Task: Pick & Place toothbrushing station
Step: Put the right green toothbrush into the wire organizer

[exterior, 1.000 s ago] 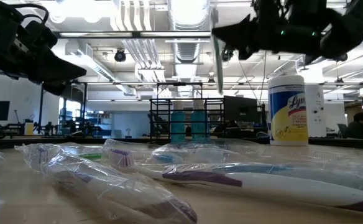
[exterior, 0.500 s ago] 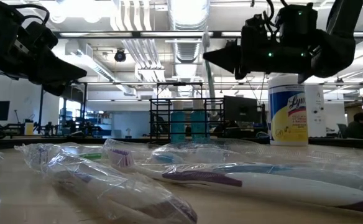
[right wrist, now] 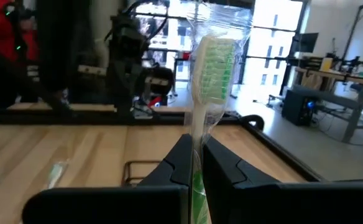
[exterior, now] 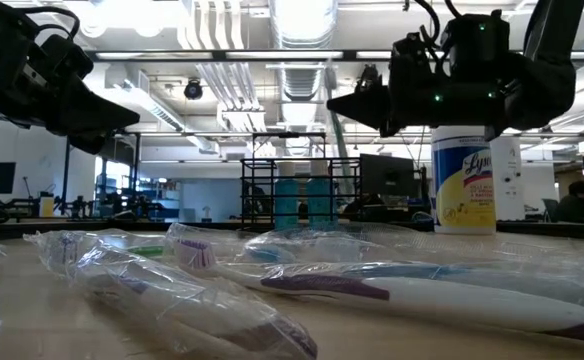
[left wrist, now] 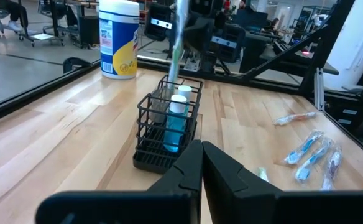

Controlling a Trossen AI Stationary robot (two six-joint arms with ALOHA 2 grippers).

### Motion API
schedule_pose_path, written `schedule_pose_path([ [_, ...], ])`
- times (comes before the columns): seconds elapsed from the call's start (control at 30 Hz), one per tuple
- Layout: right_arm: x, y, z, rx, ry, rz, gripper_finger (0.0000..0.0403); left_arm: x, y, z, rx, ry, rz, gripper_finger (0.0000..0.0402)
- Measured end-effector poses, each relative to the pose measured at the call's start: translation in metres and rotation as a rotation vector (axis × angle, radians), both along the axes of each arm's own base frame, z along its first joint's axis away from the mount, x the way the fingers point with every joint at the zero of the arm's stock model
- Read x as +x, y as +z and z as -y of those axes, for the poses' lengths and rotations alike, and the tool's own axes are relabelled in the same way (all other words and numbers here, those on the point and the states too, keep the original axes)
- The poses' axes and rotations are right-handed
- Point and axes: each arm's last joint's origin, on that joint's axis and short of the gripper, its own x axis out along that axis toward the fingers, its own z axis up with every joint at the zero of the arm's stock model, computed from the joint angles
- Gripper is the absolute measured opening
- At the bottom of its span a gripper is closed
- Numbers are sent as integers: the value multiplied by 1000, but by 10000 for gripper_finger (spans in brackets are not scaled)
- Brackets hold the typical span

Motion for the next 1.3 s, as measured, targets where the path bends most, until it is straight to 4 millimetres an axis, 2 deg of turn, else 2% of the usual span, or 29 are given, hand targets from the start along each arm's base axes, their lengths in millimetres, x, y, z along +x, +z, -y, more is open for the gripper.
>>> schedule_pose_path([
  [0.7,5,-27,-1,29,-41,-93,13,0,0,0,2,0,-2,12],
  [0.97,5,-30,-1,54,-40,-79,14,0,0,0,4,0,-2,12],
  [1.07,5,-30,-1,99,-40,-70,28,0,0,0,17,-2,-3,12],
  [1.3,5,-29,-1,142,-41,-65,103,0,0,0,21,-1,-4,12],
])
